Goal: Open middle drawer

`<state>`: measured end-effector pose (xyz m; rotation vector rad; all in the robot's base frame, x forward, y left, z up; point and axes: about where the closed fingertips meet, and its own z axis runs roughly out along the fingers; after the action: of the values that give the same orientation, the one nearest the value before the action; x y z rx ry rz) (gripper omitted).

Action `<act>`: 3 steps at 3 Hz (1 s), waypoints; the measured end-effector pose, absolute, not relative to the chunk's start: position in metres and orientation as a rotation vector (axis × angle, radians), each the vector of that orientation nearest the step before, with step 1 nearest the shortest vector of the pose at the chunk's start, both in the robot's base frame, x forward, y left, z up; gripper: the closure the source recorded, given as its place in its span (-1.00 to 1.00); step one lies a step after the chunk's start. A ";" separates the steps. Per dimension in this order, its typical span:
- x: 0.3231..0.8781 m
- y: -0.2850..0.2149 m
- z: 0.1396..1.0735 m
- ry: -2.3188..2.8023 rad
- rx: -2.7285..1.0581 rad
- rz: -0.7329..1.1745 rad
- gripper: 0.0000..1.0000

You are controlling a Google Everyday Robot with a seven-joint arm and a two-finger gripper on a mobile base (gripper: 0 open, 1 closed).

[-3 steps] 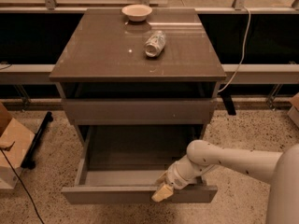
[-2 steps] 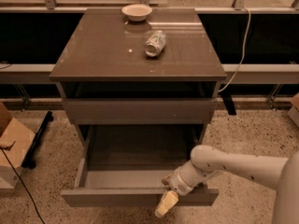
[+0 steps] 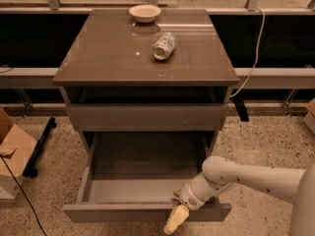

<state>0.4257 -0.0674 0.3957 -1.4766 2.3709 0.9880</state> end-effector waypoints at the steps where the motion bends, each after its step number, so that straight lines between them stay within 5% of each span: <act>1: 0.426 -0.066 0.401 2.371 -1.477 0.988 -0.39; 3: 0.392 -0.081 0.389 2.449 -1.439 1.043 0.53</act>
Offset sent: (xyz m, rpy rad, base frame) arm -0.1554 -0.0615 -0.0451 -0.0312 0.3408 -0.1184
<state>0.3918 -0.0809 0.3891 -1.4385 2.4490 1.0428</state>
